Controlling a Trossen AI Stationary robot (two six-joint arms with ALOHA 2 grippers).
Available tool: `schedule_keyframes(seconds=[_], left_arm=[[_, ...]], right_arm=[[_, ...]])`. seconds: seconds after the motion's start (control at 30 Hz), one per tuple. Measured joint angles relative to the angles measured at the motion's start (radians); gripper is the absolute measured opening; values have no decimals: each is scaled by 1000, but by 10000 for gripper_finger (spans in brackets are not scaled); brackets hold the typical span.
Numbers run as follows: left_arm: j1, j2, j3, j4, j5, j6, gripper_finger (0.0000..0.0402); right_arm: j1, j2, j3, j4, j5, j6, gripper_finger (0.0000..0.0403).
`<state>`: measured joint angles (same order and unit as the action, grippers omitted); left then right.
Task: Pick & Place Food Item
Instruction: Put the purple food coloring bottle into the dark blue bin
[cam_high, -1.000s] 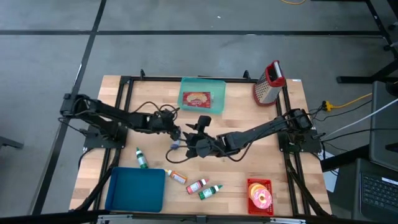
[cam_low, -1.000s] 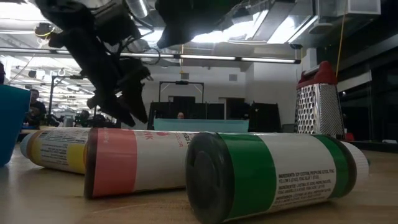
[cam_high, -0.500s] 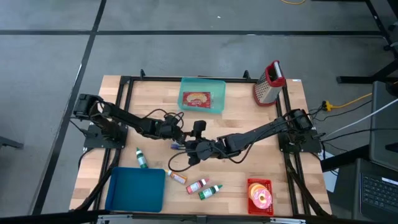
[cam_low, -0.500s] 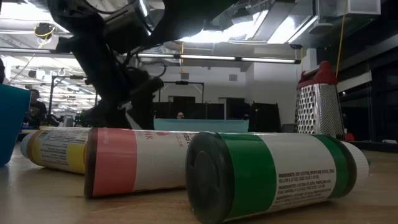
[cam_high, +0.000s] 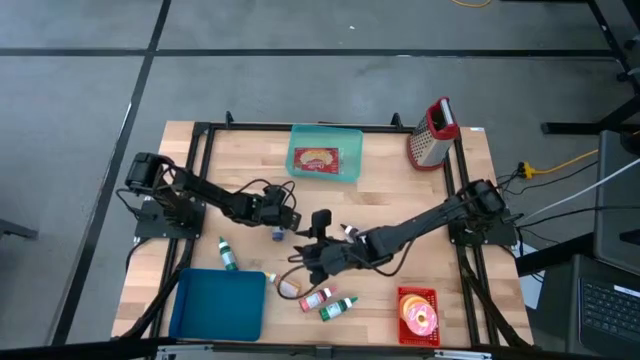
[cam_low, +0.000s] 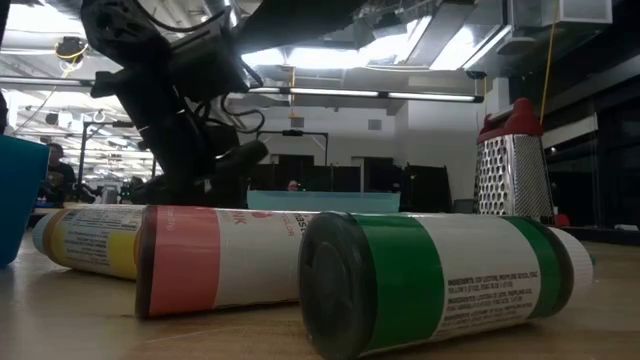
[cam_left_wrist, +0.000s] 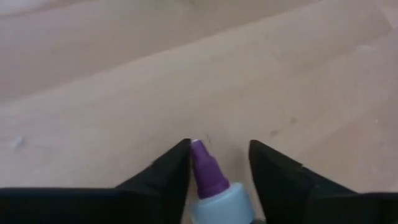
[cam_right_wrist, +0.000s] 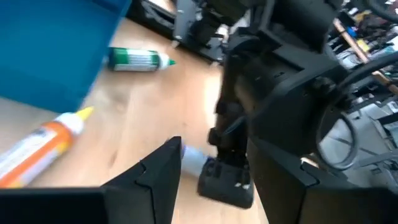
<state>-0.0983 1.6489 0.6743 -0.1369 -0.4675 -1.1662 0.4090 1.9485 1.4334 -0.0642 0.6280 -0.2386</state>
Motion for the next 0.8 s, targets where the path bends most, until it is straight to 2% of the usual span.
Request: schedule_keyframes(seconds=[0.13,0.3,0.43,0.7,0.8], left_arm=[[-21,-2,0,-5,33,-19,90],[-42,-14,0,-5,70,-9,86],[-68,-65,-7,-35,119,32,59],[-123,-297,-4,-198,2,28,4],[-131,-367,-4,-271,7,27,2]], right_arm=[[25,0,0,-25,0,19,185],[42,0,0,-24,7,18,185],[45,0,0,-24,4,11,185],[44,0,0,-16,-23,-20,185],[39,0,0,2,-48,-32,185]])
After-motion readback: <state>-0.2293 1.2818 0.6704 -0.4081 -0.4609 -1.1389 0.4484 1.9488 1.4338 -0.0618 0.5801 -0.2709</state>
